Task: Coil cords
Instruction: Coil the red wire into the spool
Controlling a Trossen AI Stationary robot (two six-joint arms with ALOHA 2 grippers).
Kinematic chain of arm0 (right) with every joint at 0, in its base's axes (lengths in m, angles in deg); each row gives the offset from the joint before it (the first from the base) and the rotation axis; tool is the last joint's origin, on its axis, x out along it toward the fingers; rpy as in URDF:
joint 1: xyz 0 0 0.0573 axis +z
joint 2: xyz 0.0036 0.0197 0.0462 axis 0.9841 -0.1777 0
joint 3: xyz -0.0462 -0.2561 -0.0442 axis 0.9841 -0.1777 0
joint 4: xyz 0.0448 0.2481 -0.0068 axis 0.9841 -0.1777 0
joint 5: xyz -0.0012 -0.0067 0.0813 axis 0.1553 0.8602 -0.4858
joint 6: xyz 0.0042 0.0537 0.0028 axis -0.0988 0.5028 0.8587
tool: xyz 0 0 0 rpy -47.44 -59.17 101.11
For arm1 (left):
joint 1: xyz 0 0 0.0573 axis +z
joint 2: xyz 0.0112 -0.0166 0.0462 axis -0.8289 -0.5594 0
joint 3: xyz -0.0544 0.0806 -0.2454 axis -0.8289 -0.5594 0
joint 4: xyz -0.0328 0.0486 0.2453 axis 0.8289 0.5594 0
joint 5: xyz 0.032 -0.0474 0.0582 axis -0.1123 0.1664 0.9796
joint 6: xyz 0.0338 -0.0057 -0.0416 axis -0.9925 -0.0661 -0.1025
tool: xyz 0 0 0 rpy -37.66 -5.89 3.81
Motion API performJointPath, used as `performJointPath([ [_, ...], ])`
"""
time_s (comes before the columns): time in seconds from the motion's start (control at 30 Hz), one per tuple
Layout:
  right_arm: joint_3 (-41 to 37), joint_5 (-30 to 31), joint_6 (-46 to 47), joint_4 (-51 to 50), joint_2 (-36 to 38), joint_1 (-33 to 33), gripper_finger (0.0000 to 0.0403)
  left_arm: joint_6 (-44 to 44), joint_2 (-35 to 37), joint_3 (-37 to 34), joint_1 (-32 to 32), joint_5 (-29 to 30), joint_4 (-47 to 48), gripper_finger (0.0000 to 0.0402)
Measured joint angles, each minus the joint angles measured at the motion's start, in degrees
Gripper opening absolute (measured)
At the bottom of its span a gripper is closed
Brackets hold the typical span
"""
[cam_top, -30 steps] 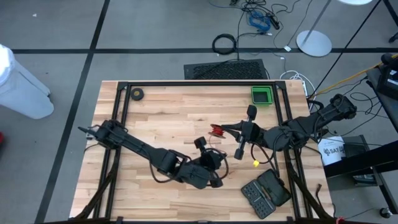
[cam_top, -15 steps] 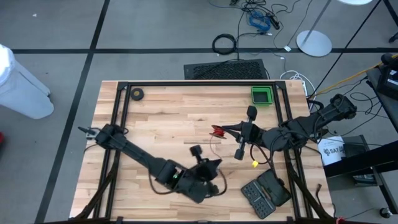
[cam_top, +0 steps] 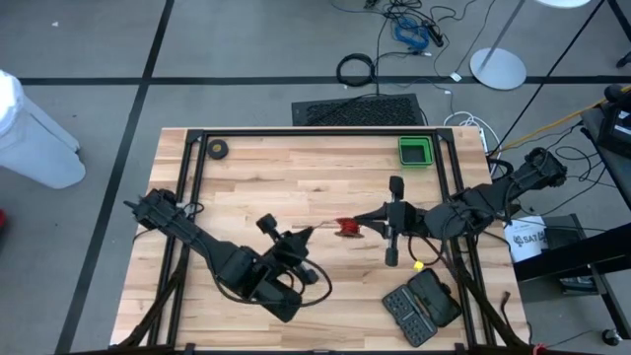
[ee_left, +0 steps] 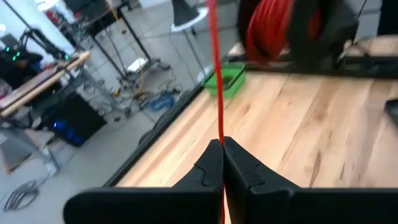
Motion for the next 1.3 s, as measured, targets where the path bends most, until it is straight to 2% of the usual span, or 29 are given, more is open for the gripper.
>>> performJointPath([
  [0.07,0.0,-0.1,-0.6,1.4,0.1,0.8,0.0000,4.0,-0.1,-0.1,0.0,-0.9,3.9,0.0001],
  [0.17,0.0,-0.2,-2.4,4.2,0.1,2.0,0.0000,7.0,-0.4,-1.2,0.2,-2.5,4.5,0.0001],
  [0.37,0.0,-0.2,-5.8,10.3,0.1,3.2,0.0000,7.9,-0.7,-6.1,0.6,-4.5,-2.8,0.0001],
  [0.6,0.0,0.0,-6.2,13.1,-1.9,3.2,0.0000,1.9,-0.7,-10.3,2.1,-5.4,-15.2,0.0001],
  [0.77,0.0,0.3,-8.5,18.5,-4.0,2.9,0.0000,-4.5,-0.9,-11.5,4.1,-10.1,-24.9,0.0001],
  [0.93,0.0,5.8,-10.5,20.7,-5.6,2.8,0.0000,-9.6,-2.1,-11.5,4.8,-11.3,-30.5,0.0001],
  [1.07,0.0,10.3,-10.8,20.8,-6.8,2.4,0.0000,-10.2,-2.1,-11.5,4.8,-11.4,-31.8,0.0001],
  [1.3,0.0,12.3,-9.9,20.9,-9.6,0.7,0.0000,-14.8,-2.1,-11.5,4.8,-10.8,-38.2,0.0001],
])
